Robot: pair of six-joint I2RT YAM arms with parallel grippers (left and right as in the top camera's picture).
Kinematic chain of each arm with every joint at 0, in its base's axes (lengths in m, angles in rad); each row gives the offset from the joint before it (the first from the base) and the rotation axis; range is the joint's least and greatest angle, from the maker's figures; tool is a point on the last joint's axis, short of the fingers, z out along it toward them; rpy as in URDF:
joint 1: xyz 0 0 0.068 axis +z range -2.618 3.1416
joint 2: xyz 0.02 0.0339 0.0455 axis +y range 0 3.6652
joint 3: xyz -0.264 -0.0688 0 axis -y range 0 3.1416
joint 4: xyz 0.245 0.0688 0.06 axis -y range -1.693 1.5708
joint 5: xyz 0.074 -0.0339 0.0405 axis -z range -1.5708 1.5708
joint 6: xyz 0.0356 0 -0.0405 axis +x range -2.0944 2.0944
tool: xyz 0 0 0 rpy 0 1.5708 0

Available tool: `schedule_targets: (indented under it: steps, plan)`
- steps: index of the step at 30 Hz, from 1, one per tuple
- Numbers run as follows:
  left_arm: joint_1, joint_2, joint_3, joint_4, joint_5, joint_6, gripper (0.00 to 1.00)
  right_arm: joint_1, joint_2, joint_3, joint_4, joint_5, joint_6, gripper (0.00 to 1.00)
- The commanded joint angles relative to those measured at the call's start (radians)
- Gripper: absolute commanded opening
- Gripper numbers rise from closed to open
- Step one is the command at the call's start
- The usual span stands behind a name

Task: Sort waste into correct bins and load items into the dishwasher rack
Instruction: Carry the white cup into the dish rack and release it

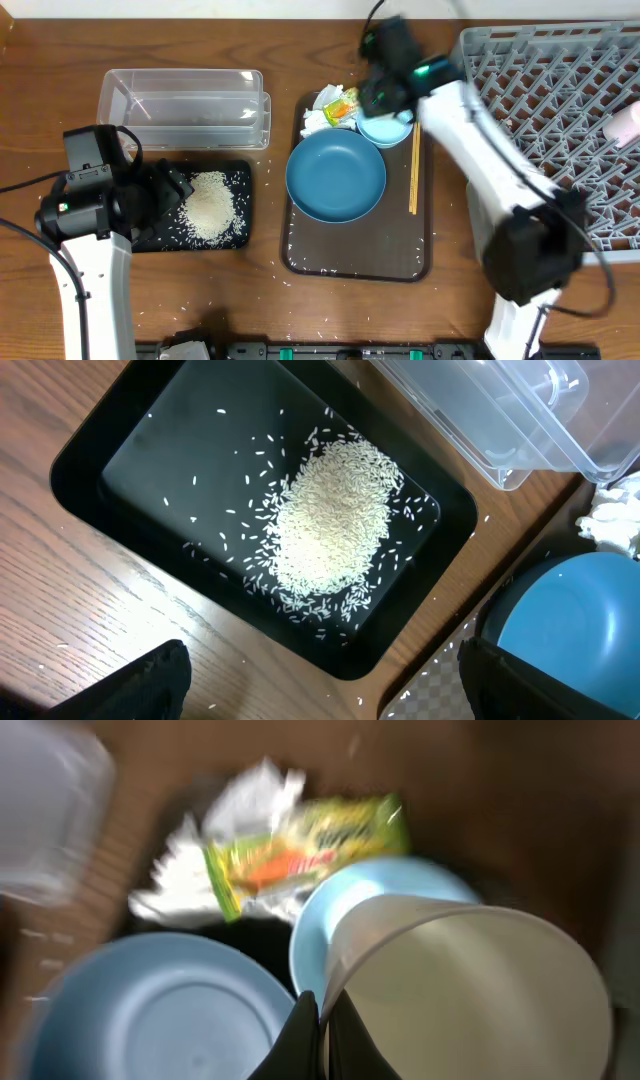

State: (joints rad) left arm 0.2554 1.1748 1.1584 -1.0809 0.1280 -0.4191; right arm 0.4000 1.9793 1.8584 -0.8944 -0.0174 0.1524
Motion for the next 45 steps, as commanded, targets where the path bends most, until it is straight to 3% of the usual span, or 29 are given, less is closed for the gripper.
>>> schedule_targets:
  steps: [1, 6, 14, 19, 24, 30, 34, 36, 42, 45]
  plan:
    - [0.006, 0.002, 0.013, -0.003, -0.002, 0.002, 0.88, -0.154, -0.159, 0.081, -0.039, -0.136, -0.017, 0.01]
    - [0.006, 0.002, 0.013, -0.003, -0.001, 0.002, 0.88, -0.466, -0.213, 0.08, -0.146, -0.433, -0.1, 0.01]
    - [0.006, 0.002, 0.013, -0.003, -0.002, 0.002, 0.88, -0.958, -0.134, -0.065, -0.24, -0.973, -0.342, 0.01]
    - [0.006, 0.002, 0.013, -0.003, -0.002, 0.002, 0.88, -1.125, -0.039, -0.188, -0.126, -1.257, -0.386, 0.01]
    - [0.006, 0.002, 0.013, -0.003, -0.002, 0.002, 0.88, -1.191, 0.097, -0.232, 0.018, -1.53, -0.385, 0.01]
    - [0.006, 0.002, 0.013, -0.003, -0.001, 0.002, 0.88, -1.188, 0.234, -0.232, 0.102, -1.519, -0.295, 0.01]
    - [0.006, 0.002, 0.013, -0.003, -0.001, 0.002, 0.88, -1.188, 0.264, -0.232, 0.063, -1.22, -0.236, 0.01]
    - [0.006, 0.002, 0.013, -0.003, -0.001, 0.002, 0.88, -1.194, 0.253, -0.231, 0.029, -1.077, -0.236, 0.01]
    - [0.006, 0.002, 0.013, -0.003, -0.002, 0.002, 0.88, -1.239, 0.157, -0.231, -0.033, -0.925, -0.17, 0.02]
    - [0.006, 0.002, 0.013, -0.003, -0.002, 0.002, 0.88, -1.259, 0.075, -0.231, -0.079, -0.843, -0.162, 0.12]
